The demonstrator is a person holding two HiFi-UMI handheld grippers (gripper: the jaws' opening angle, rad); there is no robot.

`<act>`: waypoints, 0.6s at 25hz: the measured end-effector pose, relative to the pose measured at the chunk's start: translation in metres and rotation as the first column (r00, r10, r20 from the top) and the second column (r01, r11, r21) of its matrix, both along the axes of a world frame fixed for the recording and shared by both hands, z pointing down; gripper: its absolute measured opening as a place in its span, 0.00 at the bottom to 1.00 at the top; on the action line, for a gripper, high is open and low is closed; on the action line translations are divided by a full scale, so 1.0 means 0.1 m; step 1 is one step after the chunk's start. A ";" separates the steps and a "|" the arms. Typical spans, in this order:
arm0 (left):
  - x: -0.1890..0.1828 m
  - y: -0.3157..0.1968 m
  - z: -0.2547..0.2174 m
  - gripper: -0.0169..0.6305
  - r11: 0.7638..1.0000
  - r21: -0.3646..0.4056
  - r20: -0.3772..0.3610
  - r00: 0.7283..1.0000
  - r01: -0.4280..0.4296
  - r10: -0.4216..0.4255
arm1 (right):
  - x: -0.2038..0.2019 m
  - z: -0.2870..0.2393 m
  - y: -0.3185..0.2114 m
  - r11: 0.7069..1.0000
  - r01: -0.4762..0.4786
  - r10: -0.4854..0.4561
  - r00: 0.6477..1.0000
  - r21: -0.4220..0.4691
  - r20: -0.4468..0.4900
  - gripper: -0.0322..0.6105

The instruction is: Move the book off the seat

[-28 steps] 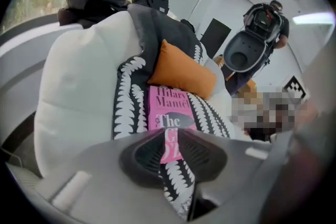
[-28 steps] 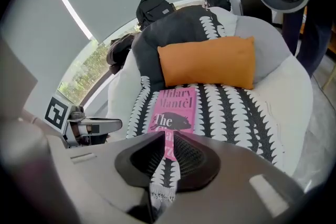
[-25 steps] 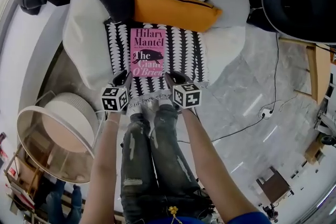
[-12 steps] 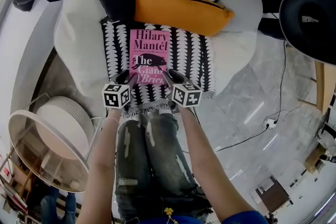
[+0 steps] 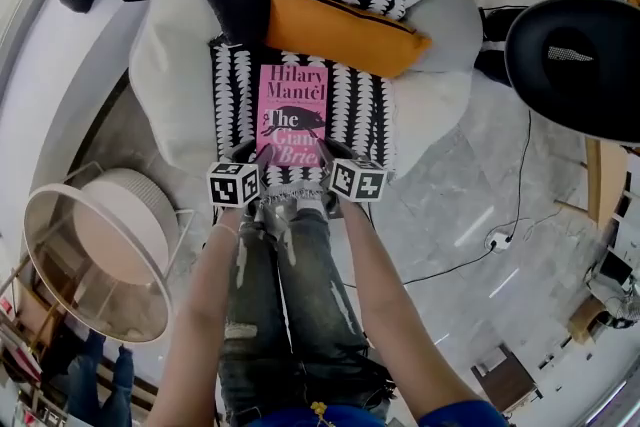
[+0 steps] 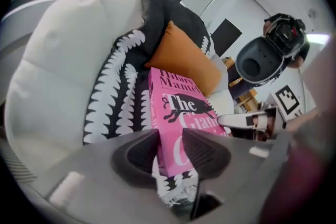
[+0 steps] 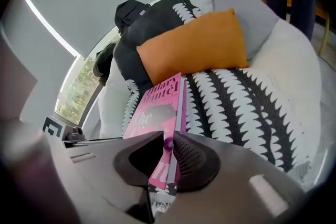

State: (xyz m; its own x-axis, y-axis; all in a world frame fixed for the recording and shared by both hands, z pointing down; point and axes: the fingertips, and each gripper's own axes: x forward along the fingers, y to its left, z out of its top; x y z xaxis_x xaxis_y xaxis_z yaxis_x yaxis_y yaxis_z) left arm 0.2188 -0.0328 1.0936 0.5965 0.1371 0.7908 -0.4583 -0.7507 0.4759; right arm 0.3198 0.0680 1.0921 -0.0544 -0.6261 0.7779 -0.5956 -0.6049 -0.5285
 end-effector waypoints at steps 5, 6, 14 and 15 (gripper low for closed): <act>0.04 0.04 -0.93 0.23 1.000 0.026 -0.005 1.000 -0.003 0.004 | 0.04 -0.94 0.05 1.000 -0.018 0.018 1.000 0.001 -0.006 0.13; 0.06 0.04 -1.10 0.23 1.000 0.029 -0.009 1.000 -0.003 0.003 | 0.06 -1.11 0.05 1.000 -0.018 0.018 1.000 0.004 -0.006 0.13; 0.20 0.16 -2.23 0.23 0.998 0.057 -0.031 0.999 0.028 -0.026 | 0.22 -2.20 0.16 0.999 -0.032 0.032 0.999 0.017 -0.014 0.13; 0.23 0.17 -2.35 0.23 0.997 0.064 -0.036 0.999 0.036 -0.034 | 0.25 -2.32 0.16 0.999 -0.029 0.030 0.999 0.023 -0.017 0.13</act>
